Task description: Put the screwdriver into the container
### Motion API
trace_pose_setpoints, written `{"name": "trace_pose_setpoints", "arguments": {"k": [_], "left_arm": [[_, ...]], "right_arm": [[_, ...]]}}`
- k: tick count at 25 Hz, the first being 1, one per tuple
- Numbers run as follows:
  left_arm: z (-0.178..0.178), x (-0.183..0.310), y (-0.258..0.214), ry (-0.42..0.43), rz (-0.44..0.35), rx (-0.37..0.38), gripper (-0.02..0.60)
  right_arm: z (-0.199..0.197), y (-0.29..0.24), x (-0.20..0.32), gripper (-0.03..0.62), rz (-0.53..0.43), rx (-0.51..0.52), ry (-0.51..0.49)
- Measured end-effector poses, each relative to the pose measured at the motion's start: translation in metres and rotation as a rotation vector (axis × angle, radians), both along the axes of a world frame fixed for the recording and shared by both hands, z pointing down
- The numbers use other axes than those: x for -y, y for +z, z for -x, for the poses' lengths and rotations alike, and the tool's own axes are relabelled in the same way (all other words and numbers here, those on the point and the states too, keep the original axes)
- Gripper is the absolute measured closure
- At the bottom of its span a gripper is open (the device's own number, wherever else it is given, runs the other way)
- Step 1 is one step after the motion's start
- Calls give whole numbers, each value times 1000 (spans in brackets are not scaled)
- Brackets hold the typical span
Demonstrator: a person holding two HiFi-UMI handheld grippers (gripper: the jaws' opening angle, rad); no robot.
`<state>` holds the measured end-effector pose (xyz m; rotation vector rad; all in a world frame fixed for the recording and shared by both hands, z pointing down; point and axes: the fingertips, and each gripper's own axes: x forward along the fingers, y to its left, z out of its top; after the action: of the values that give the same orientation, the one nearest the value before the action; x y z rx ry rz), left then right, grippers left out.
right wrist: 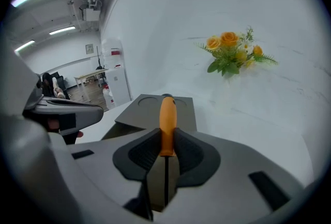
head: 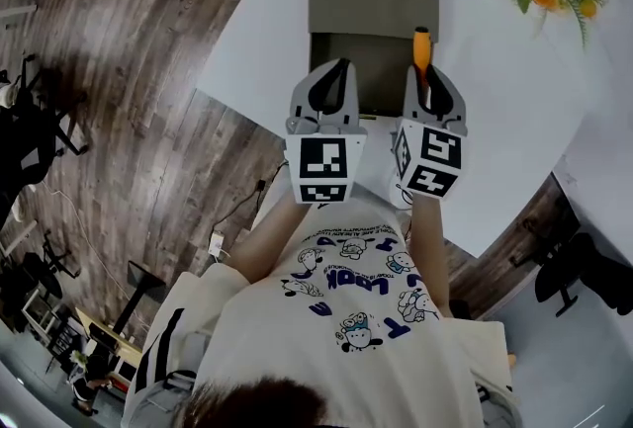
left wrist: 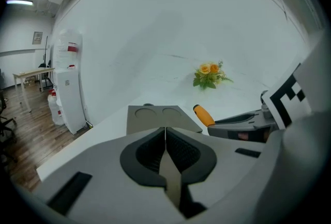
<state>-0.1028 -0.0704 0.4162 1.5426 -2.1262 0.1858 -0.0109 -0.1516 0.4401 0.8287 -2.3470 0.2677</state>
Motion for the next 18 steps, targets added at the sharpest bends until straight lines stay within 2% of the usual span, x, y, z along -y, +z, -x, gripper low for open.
{"name": "trace_pose_setpoints", "arguments": {"k": [6,18], "left_arm": [[13,-12,10,-59,15,-17,561],[17,-21,27,-120,46,-49,561]], "right_arm": [[23,12,-15,497,7,-35,-139],[42,61,-45,497,42,-198,-455]]}}
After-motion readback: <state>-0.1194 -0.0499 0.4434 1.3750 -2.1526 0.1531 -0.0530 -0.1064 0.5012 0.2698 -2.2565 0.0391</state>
